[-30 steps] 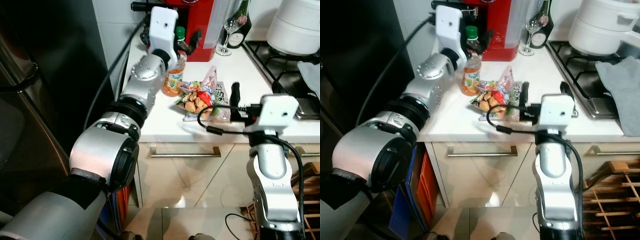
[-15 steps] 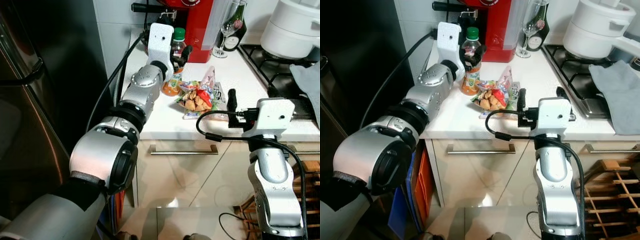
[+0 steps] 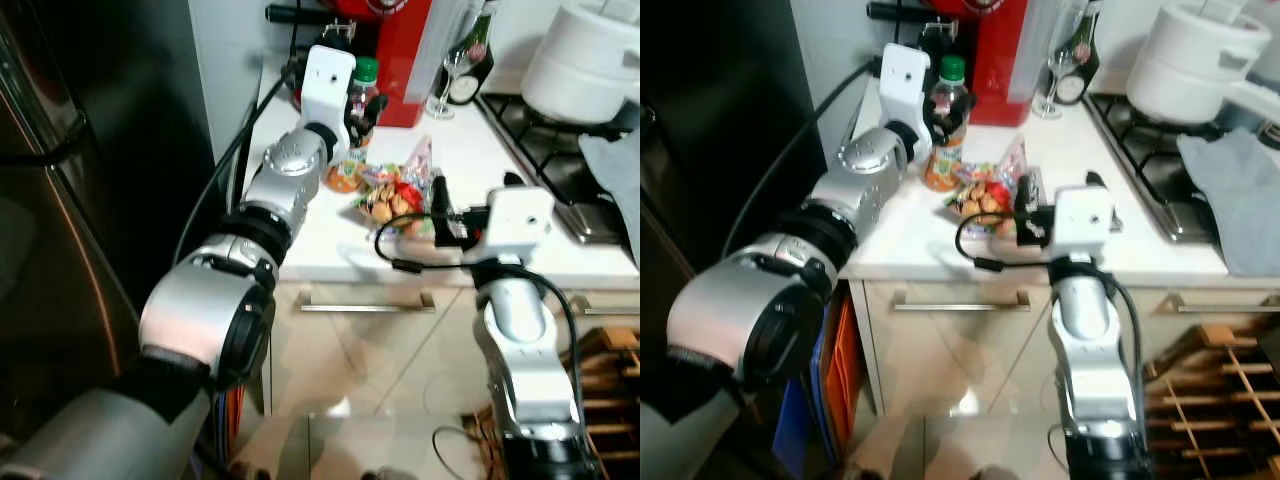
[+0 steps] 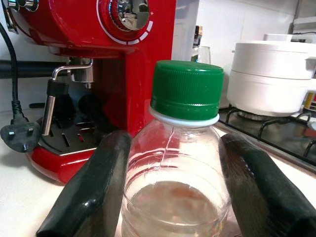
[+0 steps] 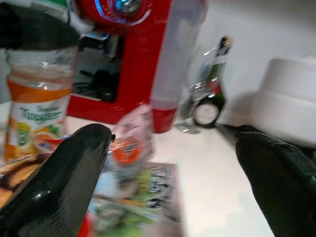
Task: Restocking fridge
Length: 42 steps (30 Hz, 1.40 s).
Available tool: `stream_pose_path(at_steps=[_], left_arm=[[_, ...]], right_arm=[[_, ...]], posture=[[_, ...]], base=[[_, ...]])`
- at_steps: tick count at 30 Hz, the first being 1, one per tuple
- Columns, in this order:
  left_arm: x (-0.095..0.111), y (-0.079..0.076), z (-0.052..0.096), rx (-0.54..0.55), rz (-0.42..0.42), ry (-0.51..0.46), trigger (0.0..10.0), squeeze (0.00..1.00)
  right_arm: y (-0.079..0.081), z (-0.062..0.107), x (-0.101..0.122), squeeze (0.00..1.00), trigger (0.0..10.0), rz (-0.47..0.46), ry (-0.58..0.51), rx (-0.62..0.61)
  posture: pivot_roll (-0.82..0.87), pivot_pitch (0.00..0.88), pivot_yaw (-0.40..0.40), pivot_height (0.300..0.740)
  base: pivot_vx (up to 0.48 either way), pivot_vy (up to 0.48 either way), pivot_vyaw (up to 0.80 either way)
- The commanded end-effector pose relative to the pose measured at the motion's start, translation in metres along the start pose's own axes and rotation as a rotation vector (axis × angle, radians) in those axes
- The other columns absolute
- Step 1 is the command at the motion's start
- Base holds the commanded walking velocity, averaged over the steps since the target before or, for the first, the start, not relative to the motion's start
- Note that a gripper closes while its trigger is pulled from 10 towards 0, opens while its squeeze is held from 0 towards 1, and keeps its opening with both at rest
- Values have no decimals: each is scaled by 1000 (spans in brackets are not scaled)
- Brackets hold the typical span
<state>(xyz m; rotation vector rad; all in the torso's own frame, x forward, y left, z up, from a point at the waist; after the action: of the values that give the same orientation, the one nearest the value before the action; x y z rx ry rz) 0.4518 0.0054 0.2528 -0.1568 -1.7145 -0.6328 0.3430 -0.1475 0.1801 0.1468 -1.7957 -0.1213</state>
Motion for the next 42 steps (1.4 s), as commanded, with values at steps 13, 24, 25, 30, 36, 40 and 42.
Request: stream_pose_path(at_steps=[13, 24, 25, 30, 36, 40, 42], left_arm=[[107, 72, 51, 258, -284, -557, 0, 0], [51, 62, 102, 363, -315, -430, 10000, 0], [54, 61, 104, 366, -286, -446, 10000, 0], [63, 56, 107, 363, -300, -474, 10000, 0], [65, 56, 105, 358, -293, -440, 10000, 0], [64, 53, 102, 335, -281, -434, 10000, 0], [63, 50, 100, 314, -280, -424, 10000, 0]], right_arm=[[-18, -28, 24, 137, 10000, 32, -168, -97], [-9, -31, 51, 137, 10000, 39, -285, -72], [-7, -30, 49, 141, 10000, 36, -276, -61], [-5, -28, 42, 137, 10000, 39, -262, -51], [-8, -31, 36, 137, 10000, 41, -245, -68], [-10, -30, 31, 133, 10000, 49, -228, -68], [-11, -29, 28, 137, 10000, 51, -221, -71]], posture=[[-10, 0, -28, 740], [-1, 0, -44, 740], [5, 0, -45, 740], [0, 0, -39, 740], [-21, 0, -29, 740], [-30, 0, -19, 740], [-30, 0, -10, 740]], base=[[0, 0, 0], [0, 0, 0], [0, 0, 0], [0, 0, 0], [-41, 0, 0], [-253, 0, 0], [-272, 0, 0]])
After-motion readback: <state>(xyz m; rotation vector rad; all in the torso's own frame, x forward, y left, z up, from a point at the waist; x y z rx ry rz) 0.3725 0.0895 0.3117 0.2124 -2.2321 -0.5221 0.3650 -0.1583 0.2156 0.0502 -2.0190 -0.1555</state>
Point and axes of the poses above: a point about 5 cm out from each wrist's last joint towards the gripper, its own z axis pointing back from the gripper into the wrist, its own x axis along the axis of the wrist's last joint, y = z × x, the point moved 5 cm from there along -z, pointing out of the wrist towards the gripper, and after that the axes turned 15 degrees about -z, right-handed, at the moved point
